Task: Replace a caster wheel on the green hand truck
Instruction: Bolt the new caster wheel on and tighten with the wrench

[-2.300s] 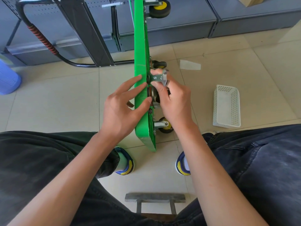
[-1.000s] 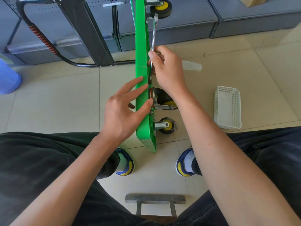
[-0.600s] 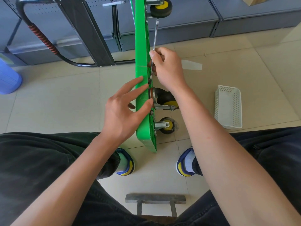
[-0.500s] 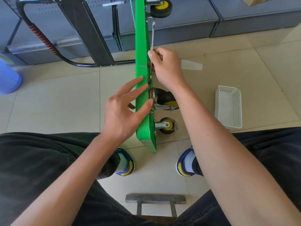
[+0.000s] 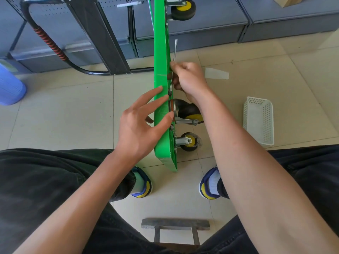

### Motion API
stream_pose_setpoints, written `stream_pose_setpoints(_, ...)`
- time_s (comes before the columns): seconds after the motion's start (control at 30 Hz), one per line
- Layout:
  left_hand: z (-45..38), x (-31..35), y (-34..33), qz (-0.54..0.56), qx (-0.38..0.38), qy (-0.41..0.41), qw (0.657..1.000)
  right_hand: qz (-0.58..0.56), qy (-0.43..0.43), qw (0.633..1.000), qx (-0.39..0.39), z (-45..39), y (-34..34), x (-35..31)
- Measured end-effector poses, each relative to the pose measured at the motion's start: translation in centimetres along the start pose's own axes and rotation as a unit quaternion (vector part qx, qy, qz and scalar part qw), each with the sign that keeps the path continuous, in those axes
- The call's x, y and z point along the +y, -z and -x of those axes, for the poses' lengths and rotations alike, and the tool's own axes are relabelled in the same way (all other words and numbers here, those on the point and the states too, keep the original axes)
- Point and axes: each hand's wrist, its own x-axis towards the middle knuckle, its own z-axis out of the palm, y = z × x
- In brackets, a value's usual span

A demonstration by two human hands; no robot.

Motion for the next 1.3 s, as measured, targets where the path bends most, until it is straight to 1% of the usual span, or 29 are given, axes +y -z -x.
stream_pose_setpoints(0.1,0.0,0.0,0.0,0.001,0.000,0.002,1.000,-0.037,-0.026,0.999,-0.012,-0.3,0.2,0.5)
stream_pose_setpoints(0.23,0.0,0.0,-0.1,0.001,0.000,0.001,1.000,-0.041,-0.057,0.998,-0.008,-0.6,0.0,0.8)
stream_pose_setpoints(0.37,0.1,0.0,0.0,0.001,0.001,0.002,1.000,-0.100,-0.117,0.988,-0.020,-0.6,0.1,0.6)
stream_pose_setpoints(0.5,0.1,0.0,0.0,-0.003,-0.002,-0.001,1.000,-0.113,-0.165,0.980,-0.026,-0.8,0.5,0.5)
stream_pose_setpoints(0.67,0.0,0.0,0.1,-0.005,-0.003,-0.005,1.000,-0.100,-0.184,0.978,-0.020,-0.9,0.5,0.0)
stream_pose_setpoints(0.87,0.0,0.1,0.1,-0.010,-0.003,-0.007,1.000,-0.153,-0.172,0.973,-0.010,-0.6,1.9,0.2)
stream_pose_setpoints(0.97,0.0,0.1,0.1,-0.004,-0.005,-0.008,1.000,-0.153,-0.140,0.978,0.037,0.0,2.5,0.4)
stream_pose_setpoints(1.03,0.0,0.0,0.1,-0.002,-0.005,-0.008,1.000,-0.142,-0.094,0.983,0.061,0.6,2.7,0.6)
stream_pose_setpoints(1.17,0.0,0.0,0.0,-0.005,-0.005,-0.007,1.000,-0.050,0.051,0.991,0.109,3.0,3.2,0.3)
stream_pose_setpoints(1.23,0.0,0.0,0.0,-0.006,-0.005,-0.008,1.000,-0.021,0.125,0.983,0.131,4.7,3.3,0.1)
stream_pose_setpoints(1.3,0.0,0.1,0.0,-0.003,-0.002,-0.008,1.000,-0.001,0.180,0.973,0.144,6.4,3.2,0.3)
